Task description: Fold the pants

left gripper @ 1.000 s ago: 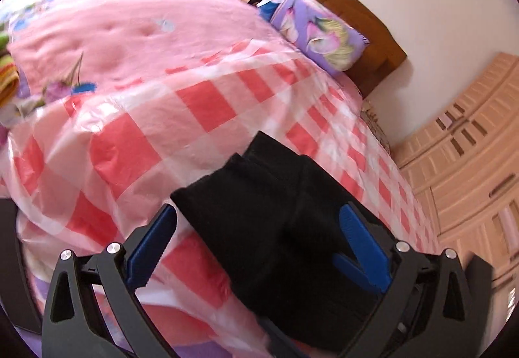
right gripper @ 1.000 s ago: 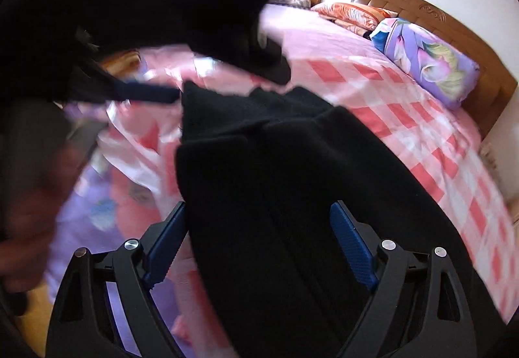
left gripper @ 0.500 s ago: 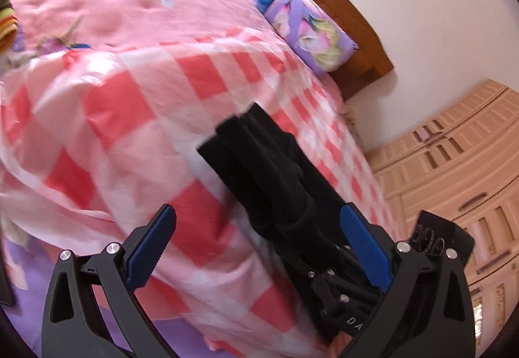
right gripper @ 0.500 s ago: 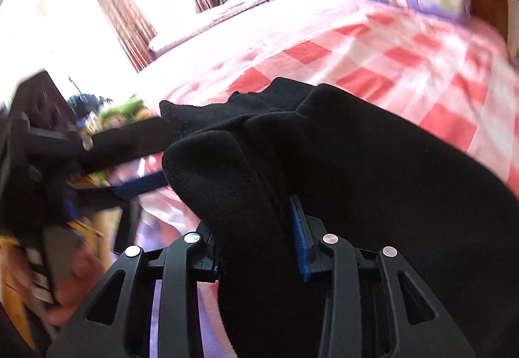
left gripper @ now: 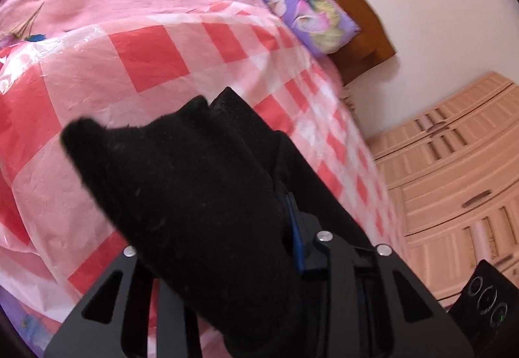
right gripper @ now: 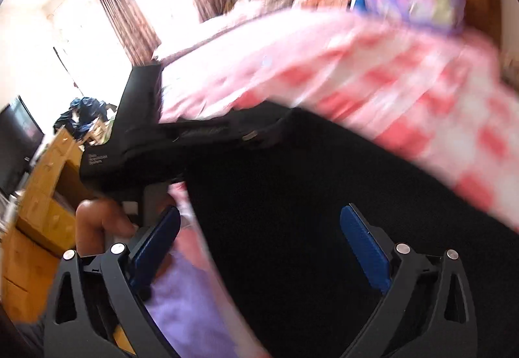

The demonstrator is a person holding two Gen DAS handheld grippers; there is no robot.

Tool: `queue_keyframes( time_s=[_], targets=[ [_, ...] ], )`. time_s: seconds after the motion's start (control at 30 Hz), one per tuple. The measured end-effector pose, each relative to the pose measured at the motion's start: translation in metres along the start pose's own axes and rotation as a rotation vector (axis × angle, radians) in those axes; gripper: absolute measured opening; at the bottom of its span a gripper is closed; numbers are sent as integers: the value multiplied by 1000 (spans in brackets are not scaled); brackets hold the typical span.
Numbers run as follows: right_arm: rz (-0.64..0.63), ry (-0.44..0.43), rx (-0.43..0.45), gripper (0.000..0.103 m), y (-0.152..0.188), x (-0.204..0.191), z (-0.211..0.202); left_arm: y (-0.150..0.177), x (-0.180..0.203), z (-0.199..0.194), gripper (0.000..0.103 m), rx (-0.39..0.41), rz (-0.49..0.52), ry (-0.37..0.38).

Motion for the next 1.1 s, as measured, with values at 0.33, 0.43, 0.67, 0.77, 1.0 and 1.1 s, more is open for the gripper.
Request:
queue_keyframes(
  time_s=[0.33, 0.43, 0.67, 0.77, 1.0, 1.1],
  targets=[
    [-91, 224, -123, 95, 65, 64, -17, -13, 47, -36, 29, 136, 161, -47],
    [-45, 187, -55, 96, 71, 77, -57, -15, 85, -56, 30, 181, 284, -105],
    [76, 171, -23, 95, 101, 132, -100, 18, 228, -70, 30, 236, 717, -194],
    [217, 92, 130, 96, 99, 158, -159, 56, 282, -52, 32, 190, 882, -188],
    [525, 257, 436, 96, 130, 262, -290, 175, 363, 38, 31, 42, 1178, -129],
    [613, 250, 479, 96, 150, 286, -312, 225, 369, 79, 35, -35, 1300, -146]
  ],
)
Point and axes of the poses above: each gripper's, at about its wrist camera, not at the fingertips, and z roughly the way its jaws point, x to its right, y to its underside, the point moved 5 cm from there along z, roughly the way its jaws point, and after that the axes turned 15 degrees about z, right-handed, at the moved point
